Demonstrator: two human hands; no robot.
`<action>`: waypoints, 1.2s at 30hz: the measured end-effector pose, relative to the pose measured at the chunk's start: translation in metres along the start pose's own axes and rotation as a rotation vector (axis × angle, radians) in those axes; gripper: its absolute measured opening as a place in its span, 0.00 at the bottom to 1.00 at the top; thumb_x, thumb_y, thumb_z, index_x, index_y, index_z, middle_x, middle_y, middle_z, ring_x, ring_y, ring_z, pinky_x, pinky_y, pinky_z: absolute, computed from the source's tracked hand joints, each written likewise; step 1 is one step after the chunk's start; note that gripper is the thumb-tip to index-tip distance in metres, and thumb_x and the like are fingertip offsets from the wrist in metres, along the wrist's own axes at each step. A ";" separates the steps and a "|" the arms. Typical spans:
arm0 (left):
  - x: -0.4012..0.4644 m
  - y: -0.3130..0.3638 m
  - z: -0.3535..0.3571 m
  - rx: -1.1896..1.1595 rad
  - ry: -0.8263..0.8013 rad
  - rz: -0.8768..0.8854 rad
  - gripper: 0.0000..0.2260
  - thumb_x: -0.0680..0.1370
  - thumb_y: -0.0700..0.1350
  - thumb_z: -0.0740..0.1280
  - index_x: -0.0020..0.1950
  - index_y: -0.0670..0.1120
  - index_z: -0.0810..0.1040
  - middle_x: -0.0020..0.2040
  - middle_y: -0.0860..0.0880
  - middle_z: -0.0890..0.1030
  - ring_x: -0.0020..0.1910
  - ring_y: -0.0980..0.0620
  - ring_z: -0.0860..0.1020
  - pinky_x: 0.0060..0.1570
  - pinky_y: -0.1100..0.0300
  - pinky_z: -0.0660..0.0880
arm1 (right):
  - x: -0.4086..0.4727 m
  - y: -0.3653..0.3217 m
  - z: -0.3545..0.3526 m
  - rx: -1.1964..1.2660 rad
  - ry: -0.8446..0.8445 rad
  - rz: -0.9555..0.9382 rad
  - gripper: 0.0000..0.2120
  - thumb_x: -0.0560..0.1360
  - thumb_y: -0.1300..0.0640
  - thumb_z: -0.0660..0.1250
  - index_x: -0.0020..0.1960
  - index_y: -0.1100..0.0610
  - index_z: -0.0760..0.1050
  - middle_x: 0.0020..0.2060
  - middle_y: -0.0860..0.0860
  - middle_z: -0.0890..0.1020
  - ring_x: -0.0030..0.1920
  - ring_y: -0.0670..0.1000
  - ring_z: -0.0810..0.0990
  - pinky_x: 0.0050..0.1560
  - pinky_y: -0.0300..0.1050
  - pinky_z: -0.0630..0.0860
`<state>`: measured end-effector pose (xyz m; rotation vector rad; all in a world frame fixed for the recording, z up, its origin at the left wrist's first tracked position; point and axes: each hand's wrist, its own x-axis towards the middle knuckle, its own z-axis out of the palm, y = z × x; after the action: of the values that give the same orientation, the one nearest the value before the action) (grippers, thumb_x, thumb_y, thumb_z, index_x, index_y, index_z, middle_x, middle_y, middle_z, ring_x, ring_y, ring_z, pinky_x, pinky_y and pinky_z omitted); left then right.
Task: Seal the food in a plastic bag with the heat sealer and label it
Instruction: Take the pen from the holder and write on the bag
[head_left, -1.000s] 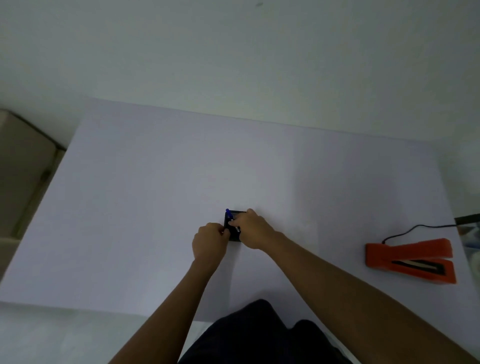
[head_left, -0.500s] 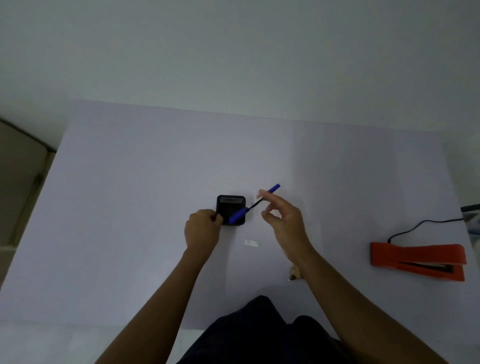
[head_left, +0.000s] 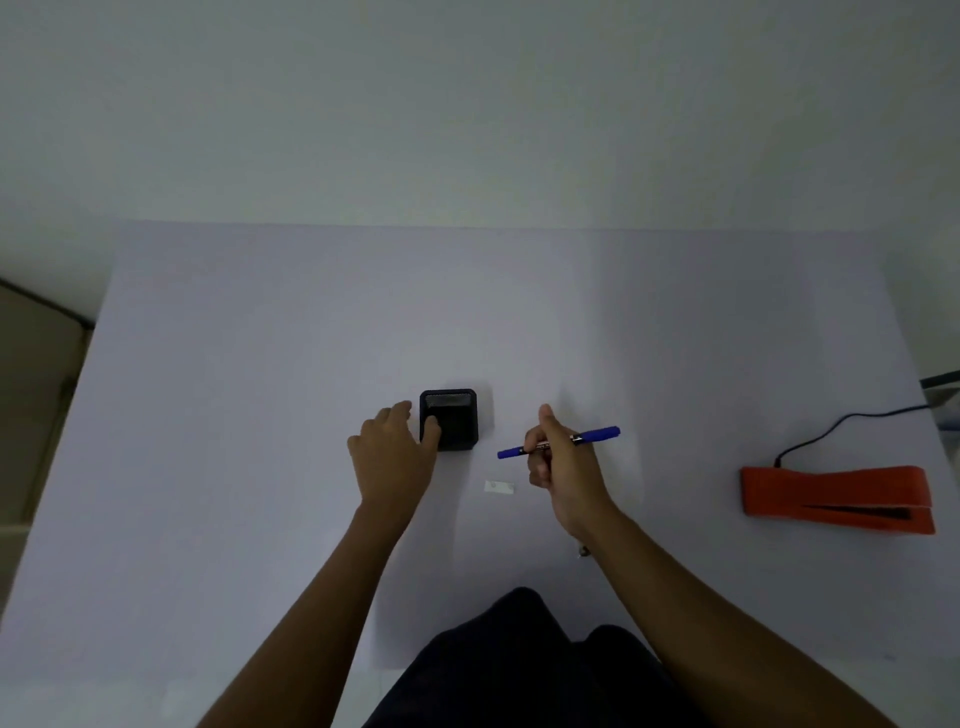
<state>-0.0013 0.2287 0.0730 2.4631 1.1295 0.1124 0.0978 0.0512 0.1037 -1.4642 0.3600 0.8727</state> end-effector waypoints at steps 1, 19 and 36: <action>-0.002 0.004 -0.005 -0.059 0.008 0.078 0.14 0.78 0.53 0.68 0.57 0.45 0.80 0.49 0.48 0.84 0.45 0.46 0.81 0.47 0.51 0.76 | -0.001 -0.002 0.003 0.006 -0.003 0.004 0.26 0.81 0.44 0.61 0.31 0.58 0.77 0.21 0.52 0.67 0.21 0.47 0.61 0.24 0.39 0.58; -0.062 0.054 -0.051 -0.472 -0.550 0.420 0.17 0.84 0.48 0.57 0.38 0.47 0.74 0.32 0.51 0.75 0.30 0.57 0.71 0.34 0.69 0.68 | -0.034 -0.023 -0.001 0.124 -0.052 0.125 0.19 0.79 0.55 0.65 0.32 0.63 0.79 0.19 0.52 0.69 0.21 0.48 0.62 0.29 0.44 0.60; -0.093 0.090 -0.071 -0.608 -0.763 -0.046 0.21 0.85 0.50 0.54 0.33 0.46 0.70 0.26 0.51 0.71 0.28 0.53 0.70 0.34 0.61 0.69 | -0.045 -0.020 0.000 0.121 0.151 0.289 0.12 0.74 0.61 0.65 0.32 0.60 0.69 0.25 0.52 0.64 0.21 0.49 0.61 0.23 0.38 0.65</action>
<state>-0.0176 0.1325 0.1838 1.6883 0.6705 -0.4068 0.0823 0.0402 0.1494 -1.3884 0.7388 0.9536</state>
